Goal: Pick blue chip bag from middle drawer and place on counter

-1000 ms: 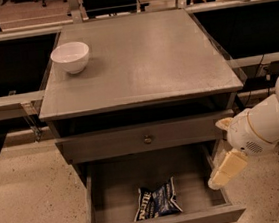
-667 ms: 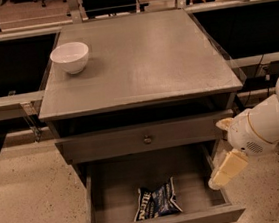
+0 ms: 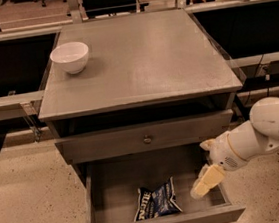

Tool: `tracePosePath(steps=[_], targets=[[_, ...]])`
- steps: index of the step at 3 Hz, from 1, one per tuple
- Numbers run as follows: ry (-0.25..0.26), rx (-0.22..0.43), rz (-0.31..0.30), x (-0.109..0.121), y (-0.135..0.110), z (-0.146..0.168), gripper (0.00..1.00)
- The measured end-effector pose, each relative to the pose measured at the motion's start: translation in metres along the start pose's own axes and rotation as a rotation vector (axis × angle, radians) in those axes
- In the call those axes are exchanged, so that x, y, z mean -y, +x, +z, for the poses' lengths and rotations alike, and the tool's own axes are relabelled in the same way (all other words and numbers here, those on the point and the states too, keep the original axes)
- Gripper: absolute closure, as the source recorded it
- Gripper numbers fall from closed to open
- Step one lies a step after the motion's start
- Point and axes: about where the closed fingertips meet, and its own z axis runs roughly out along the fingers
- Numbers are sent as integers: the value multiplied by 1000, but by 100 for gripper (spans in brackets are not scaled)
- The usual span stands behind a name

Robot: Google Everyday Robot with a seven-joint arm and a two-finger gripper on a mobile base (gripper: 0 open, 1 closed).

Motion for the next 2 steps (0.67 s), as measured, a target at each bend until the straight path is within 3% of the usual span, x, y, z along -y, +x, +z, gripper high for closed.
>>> tracePosePath(steps=[1, 2], targets=[[-60, 56, 22, 4, 12, 54, 0], [-123, 68, 1, -4, 14, 106, 0]])
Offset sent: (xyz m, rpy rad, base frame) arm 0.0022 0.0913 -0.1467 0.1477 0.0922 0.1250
